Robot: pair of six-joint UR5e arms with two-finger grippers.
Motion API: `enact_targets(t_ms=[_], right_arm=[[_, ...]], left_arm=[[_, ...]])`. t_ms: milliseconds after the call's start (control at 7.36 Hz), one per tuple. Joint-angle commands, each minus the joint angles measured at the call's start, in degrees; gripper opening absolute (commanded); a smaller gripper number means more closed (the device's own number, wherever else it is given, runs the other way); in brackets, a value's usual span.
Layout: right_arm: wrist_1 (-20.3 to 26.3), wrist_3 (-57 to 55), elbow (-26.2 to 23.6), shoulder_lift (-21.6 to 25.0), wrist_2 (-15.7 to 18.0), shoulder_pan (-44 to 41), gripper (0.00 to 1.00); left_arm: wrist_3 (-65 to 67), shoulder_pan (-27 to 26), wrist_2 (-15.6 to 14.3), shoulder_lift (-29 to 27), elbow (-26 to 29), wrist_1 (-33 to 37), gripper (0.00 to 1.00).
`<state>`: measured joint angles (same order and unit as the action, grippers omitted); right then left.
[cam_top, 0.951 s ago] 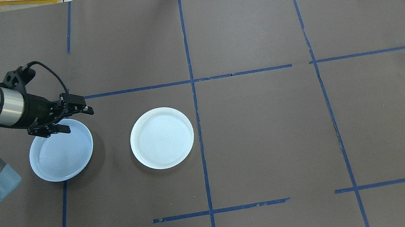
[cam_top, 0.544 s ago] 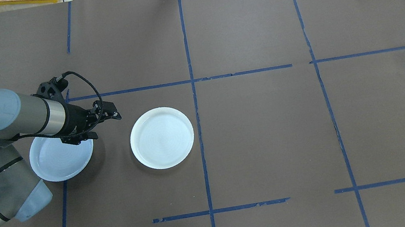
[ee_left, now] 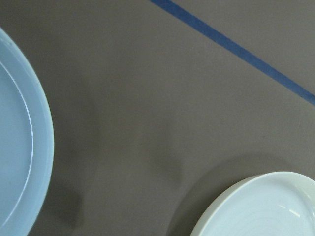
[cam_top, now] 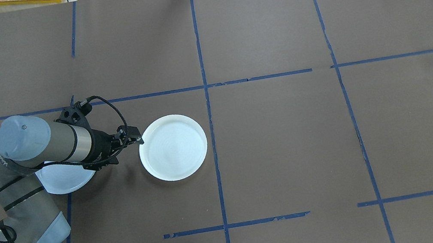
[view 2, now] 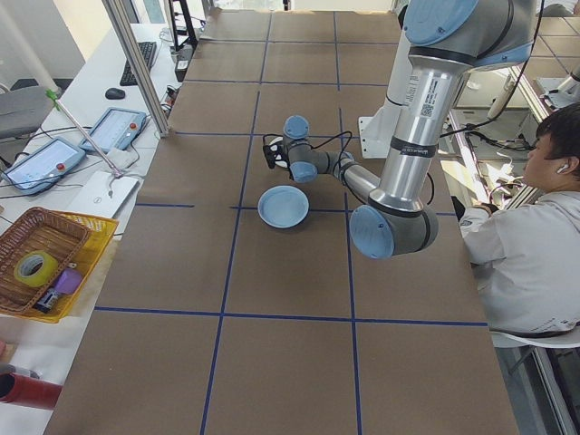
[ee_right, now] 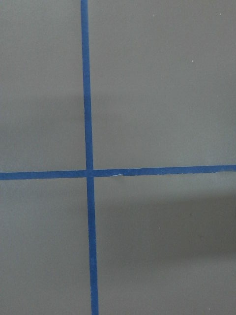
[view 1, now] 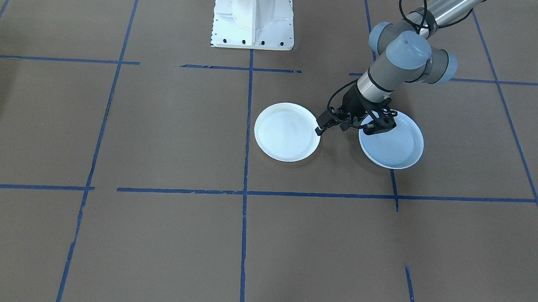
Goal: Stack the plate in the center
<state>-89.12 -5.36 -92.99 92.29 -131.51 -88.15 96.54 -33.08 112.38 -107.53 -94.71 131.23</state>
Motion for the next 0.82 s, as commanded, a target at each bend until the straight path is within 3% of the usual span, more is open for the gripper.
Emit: enact_targets(t_ms=[0, 272, 544, 680], right_arm=[[0.0, 0.0, 0.0, 0.0, 0.0, -0.1, 1.0], [0.0, 0.1, 0.0, 0.0, -0.1, 0.0, 1.0], [0.0, 0.0, 0.0, 0.0, 0.0, 0.0, 1.0], [0.1, 0.0, 0.0, 0.0, -0.1, 0.0, 1.0]], left_arm=[[0.1, 2.1, -0.1, -0.2, 0.2, 0.0, 0.92], [-0.2, 3.1, 0.2, -0.7, 0.2, 0.1, 0.51], [-0.6, 3.3, 0.3, -1.3, 0.5, 0.1, 0.36], [-0.6, 3.5, 0.3, -1.5, 0.6, 0.0, 0.34]])
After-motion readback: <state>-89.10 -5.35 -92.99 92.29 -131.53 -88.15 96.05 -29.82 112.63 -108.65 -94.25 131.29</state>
